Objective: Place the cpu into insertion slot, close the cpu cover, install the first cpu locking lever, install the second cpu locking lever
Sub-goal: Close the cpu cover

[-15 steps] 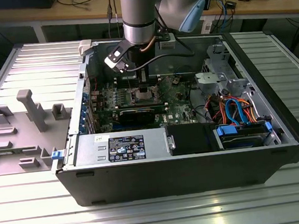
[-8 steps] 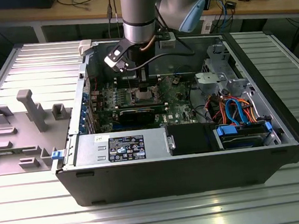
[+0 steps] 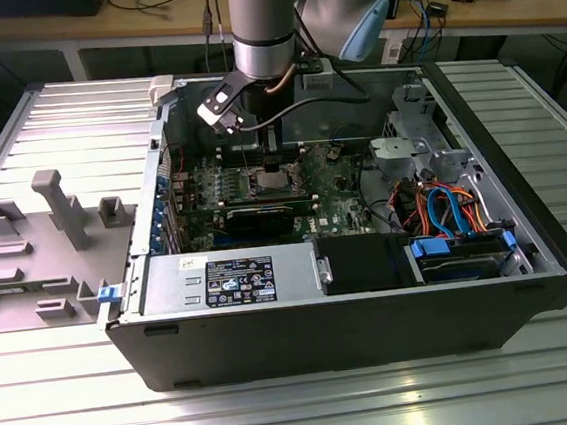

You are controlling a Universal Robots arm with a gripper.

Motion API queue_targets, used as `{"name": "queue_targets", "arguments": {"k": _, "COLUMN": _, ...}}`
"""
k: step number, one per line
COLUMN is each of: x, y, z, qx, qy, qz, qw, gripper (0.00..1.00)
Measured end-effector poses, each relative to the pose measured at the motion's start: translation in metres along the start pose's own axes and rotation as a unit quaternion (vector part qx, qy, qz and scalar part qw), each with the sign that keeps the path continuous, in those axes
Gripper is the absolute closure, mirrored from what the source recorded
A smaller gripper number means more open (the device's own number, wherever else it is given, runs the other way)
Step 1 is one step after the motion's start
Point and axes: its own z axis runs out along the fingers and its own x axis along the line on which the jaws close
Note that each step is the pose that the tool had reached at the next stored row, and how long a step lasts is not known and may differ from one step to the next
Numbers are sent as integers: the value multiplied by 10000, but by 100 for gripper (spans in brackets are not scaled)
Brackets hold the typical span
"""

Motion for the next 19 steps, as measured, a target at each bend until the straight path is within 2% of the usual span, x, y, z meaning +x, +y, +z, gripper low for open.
{"name": "queue_targets", "arguments": {"k": 19, "x": -1, "y": 2, "z": -73, "qx": 0, "qy": -1, "qz": 0, "qw": 10000, "gripper": 89}}
